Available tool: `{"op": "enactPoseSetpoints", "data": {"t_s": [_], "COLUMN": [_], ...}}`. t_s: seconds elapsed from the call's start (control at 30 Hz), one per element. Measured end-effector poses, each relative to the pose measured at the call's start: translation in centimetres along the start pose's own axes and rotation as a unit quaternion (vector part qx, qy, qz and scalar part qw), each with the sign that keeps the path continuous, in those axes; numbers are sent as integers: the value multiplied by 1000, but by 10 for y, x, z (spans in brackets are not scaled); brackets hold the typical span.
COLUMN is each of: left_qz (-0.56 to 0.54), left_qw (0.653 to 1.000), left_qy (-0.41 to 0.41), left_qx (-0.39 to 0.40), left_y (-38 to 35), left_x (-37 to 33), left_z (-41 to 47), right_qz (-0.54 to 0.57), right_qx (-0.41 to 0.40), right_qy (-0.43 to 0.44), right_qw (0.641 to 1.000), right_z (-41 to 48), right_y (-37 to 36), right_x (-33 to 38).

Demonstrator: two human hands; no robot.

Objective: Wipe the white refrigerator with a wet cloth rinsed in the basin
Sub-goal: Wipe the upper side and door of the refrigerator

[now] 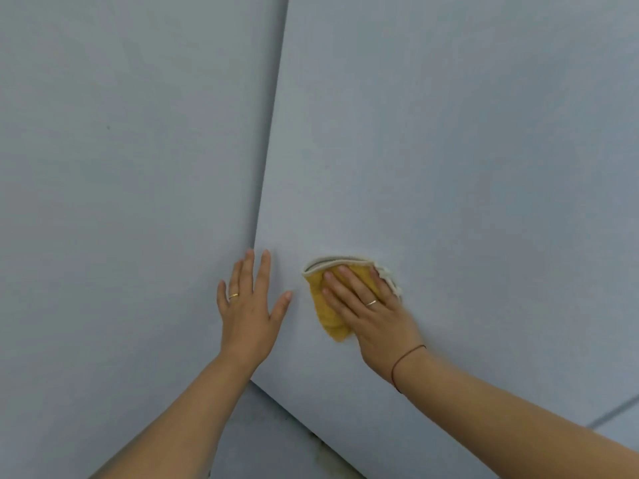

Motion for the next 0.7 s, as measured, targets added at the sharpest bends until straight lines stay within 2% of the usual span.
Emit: {"op": "enactPoseSetpoints", "data": {"t_s": [0.1, 0.17, 0.33, 0.43, 0.57, 0.7], "left_qz": [-4, -6, -9, -20, -31, -67], "left_qw": [1000, 1000, 1000, 1000, 999, 998], "left_qy": [8, 12, 0, -13, -30, -18], "left_qx": [5, 14, 13, -4, -16, 7], "left_y": [0, 0, 0, 4, 8, 5], "left_x": [12, 20, 26, 26, 26, 37], "left_z": [-3, -4, 10, 20, 27, 22], "right_qz": [-1, 7, 10, 20, 4, -5], "right_qx": [29, 8, -99, -119, -124, -113], "right_qy": [36, 27, -86, -131, -132, -87], "right_qw": [999, 1000, 991, 984, 983, 990], "right_z": [-8, -4, 59, 107, 135, 145], "right_y": [-7, 4, 61, 84, 82, 61], "right_x": [9, 1, -68, -93, -78, -38]}}
Point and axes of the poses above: each hand's wrist, its own z-axis towards the middle knuckle, its own y-axis out of the back of the hand, x = y × z, the point moved 4 cm from there along z, towards the middle knuckle, and after that the axes turned 2 degrees about z, right-handed, at the moved point
